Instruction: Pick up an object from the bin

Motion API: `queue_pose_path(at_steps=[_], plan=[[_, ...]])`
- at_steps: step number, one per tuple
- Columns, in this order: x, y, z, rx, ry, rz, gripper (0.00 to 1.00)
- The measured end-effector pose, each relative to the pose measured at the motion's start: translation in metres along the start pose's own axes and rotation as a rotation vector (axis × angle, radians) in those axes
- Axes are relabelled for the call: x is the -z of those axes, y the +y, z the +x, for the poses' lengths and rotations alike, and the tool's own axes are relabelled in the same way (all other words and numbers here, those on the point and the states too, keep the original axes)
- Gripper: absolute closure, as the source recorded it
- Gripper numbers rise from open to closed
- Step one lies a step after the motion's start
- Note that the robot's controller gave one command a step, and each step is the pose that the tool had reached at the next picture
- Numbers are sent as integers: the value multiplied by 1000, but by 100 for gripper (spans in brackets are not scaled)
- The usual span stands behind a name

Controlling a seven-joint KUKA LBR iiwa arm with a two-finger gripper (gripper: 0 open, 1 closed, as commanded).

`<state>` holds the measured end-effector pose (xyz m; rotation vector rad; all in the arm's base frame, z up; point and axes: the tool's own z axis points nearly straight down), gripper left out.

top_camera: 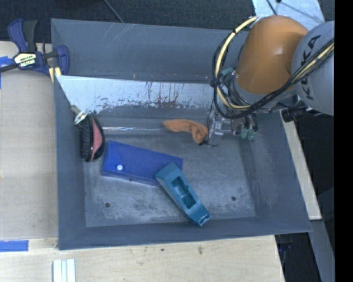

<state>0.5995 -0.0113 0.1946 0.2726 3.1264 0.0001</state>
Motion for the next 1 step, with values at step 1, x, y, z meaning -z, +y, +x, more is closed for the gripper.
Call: queue_pose_path(at_steps=[1], plan=[[0, 0, 0, 0, 0, 0, 100]])
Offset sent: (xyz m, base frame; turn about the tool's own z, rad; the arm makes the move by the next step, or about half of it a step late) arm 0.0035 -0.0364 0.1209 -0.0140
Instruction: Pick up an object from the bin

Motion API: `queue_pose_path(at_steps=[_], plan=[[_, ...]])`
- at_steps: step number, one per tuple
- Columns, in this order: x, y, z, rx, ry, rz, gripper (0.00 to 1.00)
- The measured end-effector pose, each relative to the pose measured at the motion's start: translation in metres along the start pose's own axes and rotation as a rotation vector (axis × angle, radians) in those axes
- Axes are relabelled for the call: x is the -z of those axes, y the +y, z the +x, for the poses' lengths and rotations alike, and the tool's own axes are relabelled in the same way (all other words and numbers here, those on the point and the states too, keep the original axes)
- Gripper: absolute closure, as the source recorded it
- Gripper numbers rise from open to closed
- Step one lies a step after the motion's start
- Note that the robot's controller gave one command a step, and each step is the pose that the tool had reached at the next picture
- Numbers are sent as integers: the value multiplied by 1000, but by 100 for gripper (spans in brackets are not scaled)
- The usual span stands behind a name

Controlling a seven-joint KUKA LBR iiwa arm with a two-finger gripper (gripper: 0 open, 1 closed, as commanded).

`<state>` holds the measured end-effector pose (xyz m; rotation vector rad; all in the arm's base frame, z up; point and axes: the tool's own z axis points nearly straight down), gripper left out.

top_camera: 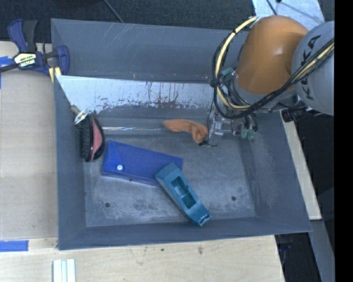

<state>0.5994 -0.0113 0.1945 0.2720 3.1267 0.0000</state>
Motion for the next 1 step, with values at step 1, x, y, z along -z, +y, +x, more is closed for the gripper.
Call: queue_pose_path(at_steps=[1], plan=[[47, -14, -3, 7, 6, 0, 100]])
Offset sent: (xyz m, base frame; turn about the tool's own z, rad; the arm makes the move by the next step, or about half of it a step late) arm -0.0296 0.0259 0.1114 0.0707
